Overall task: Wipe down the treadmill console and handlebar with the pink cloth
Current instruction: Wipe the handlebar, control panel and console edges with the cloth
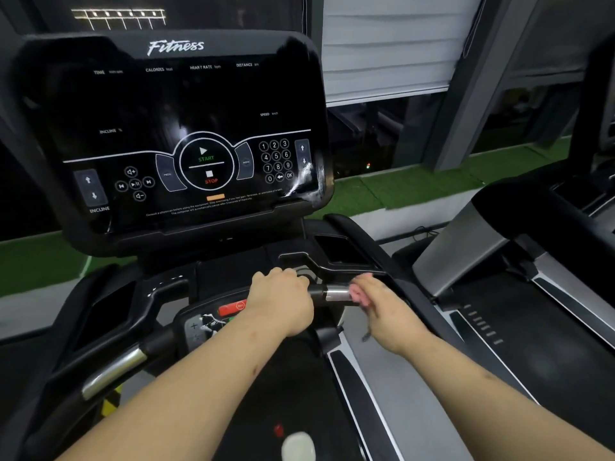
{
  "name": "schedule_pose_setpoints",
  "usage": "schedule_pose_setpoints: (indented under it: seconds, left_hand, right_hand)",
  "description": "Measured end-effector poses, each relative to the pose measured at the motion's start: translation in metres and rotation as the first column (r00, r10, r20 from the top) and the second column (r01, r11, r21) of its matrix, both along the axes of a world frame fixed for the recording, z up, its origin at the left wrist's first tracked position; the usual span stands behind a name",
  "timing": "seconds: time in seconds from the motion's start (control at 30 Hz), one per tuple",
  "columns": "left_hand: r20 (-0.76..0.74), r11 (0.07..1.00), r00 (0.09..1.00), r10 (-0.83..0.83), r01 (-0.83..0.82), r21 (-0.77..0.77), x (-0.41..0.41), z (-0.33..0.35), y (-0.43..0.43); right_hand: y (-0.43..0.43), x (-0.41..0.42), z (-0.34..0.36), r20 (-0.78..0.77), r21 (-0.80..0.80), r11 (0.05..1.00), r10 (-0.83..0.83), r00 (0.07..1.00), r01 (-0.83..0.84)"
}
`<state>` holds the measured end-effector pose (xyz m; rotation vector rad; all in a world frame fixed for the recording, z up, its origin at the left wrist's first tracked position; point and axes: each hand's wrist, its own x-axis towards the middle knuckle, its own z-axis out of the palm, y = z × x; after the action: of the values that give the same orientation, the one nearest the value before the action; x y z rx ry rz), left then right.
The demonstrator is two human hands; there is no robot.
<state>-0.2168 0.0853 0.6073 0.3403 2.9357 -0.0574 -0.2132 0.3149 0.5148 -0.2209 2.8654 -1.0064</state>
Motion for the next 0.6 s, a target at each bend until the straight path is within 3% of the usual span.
schedule_pose_setpoints:
  seconds: [0.17, 0.3, 0.37, 0.47, 0.6]
  left_hand:
    - [-0.005, 1.0, 1.0, 0.0, 0.0, -0.003, -0.001, -0.002, -0.001]
    - [-0.005, 1.0, 1.0, 0.005, -0.005, -0.009, -0.001, -0.003, -0.001]
    - [0.002, 1.0, 1.0, 0.008, -0.008, -0.009, -0.001, -0.002, 0.0]
    - [0.008, 1.0, 1.0, 0.02, -0.02, -0.015, -0.001, 0.001, 0.002]
    - [-0.008, 1.0, 1.0, 0.01, -0.01, -0.028, 0.001, 0.002, 0.004]
  right_hand:
    - [0.03, 0.001, -0.014, 0.041, 0.084, 0.975, -0.212, 0.976, 0.208]
    - [-0.009, 0.002, -0.019, -0.008, 0.026, 0.974, -0.225, 0.974, 0.225]
    - [-0.032, 0.0, -0.014, -0.097, 0.019, 0.982, -0.185, 0.978, 0.187]
    - [-0.068, 0.0, 0.001, -0.272, 0.032, 0.999, 0.043, 0.961, -0.035]
    - [-0.075, 0.001, 0.001, -0.259, 0.012, 0.99, 0.136, 0.956, -0.138]
